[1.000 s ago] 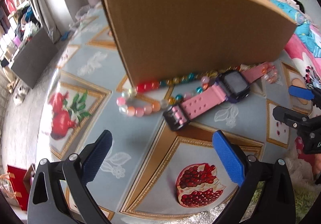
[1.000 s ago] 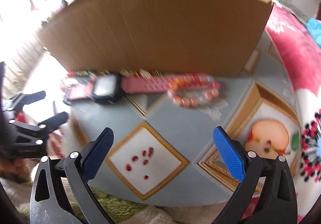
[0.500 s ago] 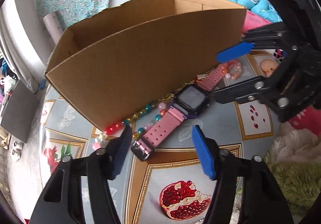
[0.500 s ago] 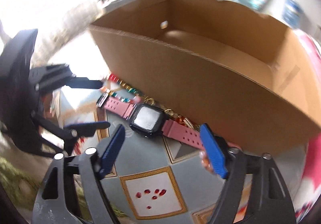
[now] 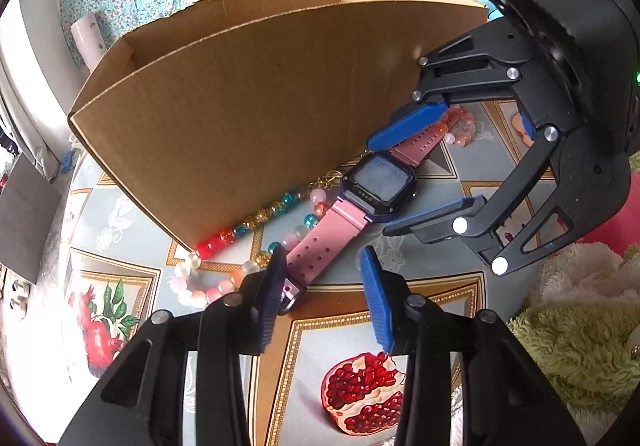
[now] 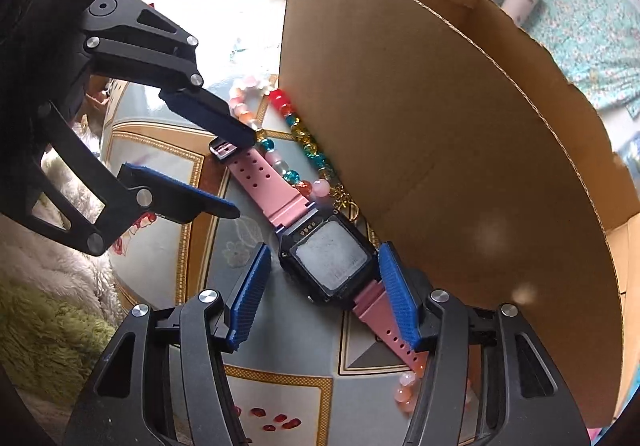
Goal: Organize jewelry
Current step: 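Grasp the pink watch strap with the left gripper while the right gripper grasps the other strap, then lift the pink watch with both grippers and carry it over the cardboard box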
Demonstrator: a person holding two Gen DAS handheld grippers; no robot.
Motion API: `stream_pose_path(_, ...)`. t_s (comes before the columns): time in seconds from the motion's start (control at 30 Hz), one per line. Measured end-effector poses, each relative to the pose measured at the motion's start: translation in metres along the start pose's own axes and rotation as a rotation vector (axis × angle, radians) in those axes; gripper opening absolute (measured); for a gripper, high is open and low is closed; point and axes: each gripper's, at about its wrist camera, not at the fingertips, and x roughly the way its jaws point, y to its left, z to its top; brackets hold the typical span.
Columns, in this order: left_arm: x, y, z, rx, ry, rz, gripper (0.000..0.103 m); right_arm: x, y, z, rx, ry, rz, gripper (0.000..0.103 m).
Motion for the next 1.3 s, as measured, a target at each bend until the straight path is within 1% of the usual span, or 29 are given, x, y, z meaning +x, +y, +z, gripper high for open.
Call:
stream_pose_path(0.03, -0.001, 0.0, -0.001, 0.003, -0.003, -0.001, 0.038, 0.0, 0.0, 0.002, 0.009, 0.005, 0.004, 0.049)
stream_pose_path(0.2, -0.003, 0.001, -0.004, 0.04, -0.01, -0.003, 0.038, -0.005, -0.01, 0.003, 0.084, 0.016, 0.083, 0.048)
stream_pose_path(0.3, -0.002, -0.004, -0.008, 0.065, -0.001, 0.003, 0.038, -0.011, -0.023, 0.001, 0.146, 0.021, 0.164, 0.048)
stream_pose_path(0.33, 0.0, -0.017, -0.003, 0.073, 0.0, 0.007, 0.038, -0.012, -0.025, 0.0, 0.171, 0.022, 0.195, 0.048)
stream_pose_path(0.37, 0.0, -0.018, -0.003, 0.082, 0.002, 0.012, 0.038, -0.012, -0.027, 0.0, 0.19, 0.023, 0.222, 0.048)
stream_pose_path(0.47, -0.003, -0.03, -0.004, 0.134, 0.012, 0.059, 0.038, -0.012, -0.032, 0.002, 0.241, 0.027, 0.299, 0.048)
stream_pose_path(0.57, 0.003, -0.045, -0.008, 0.232, 0.028, 0.133, 0.038, -0.008, -0.041, -0.001, 0.292, 0.025, 0.376, 0.048)
stream_pose_path(0.63, 0.004, -0.054, -0.01, 0.276, 0.015, 0.171, 0.038, -0.006, -0.047, -0.002, 0.327, 0.019, 0.419, 0.048)
stream_pose_path(0.7, 0.004, -0.061, -0.01, 0.297, 0.007, 0.194, 0.036, -0.005, -0.057, -0.009, 0.351, 0.01, 0.443, 0.048)
stream_pose_path(0.73, 0.005, -0.063, -0.009, 0.299, 0.004, 0.205, 0.027, -0.007, -0.058, -0.011, 0.351, 0.004, 0.44, 0.048)
stream_pose_path(0.77, 0.006, -0.063, -0.009, 0.291, 0.007, 0.218, 0.021, -0.012, -0.059, -0.014, 0.347, -0.001, 0.431, 0.049)
stream_pose_path(0.8, 0.005, -0.061, -0.008, 0.275, 0.011, 0.223, 0.011, -0.014, -0.057, -0.017, 0.341, -0.005, 0.416, 0.049)
stream_pose_path(0.9, 0.004, -0.053, -0.003, 0.202, 0.021, 0.185, 0.009, -0.026, -0.048, -0.023, 0.326, -0.002, 0.366, 0.053)
stream_pose_path(1.07, 0.003, -0.029, 0.003, 0.04, 0.045, 0.083, 0.008, -0.04, -0.03, -0.033, 0.277, 0.0, 0.24, 0.053)
stream_pose_path(1.1, 0.003, -0.026, 0.002, 0.015, 0.049, 0.074, 0.008, -0.041, -0.029, -0.038, 0.264, 0.001, 0.209, 0.052)
stream_pose_path(1.13, 0.004, -0.021, 0.004, -0.01, 0.054, 0.063, 0.008, -0.043, -0.025, -0.04, 0.249, 0.002, 0.178, 0.046)
stream_pose_path(1.17, 0.004, -0.016, 0.005, -0.041, 0.058, 0.044, 0.008, -0.044, -0.021, -0.041, 0.234, 0.004, 0.143, 0.043)
stream_pose_path(1.23, 0.006, -0.007, 0.005, -0.076, 0.062, 0.032, 0.007, -0.046, -0.016, -0.042, 0.212, 0.006, 0.09, 0.033)
stream_pose_path(1.27, 0.007, -0.004, 0.005, -0.086, 0.061, 0.034, 0.007, -0.047, -0.014, -0.042, 0.214, 0.003, 0.078, 0.025)
stream_pose_path(1.3, 0.007, 0.0, 0.005, -0.091, 0.059, 0.039, 0.006, -0.047, -0.014, -0.049, 0.219, 0.0, 0.063, 0.022)
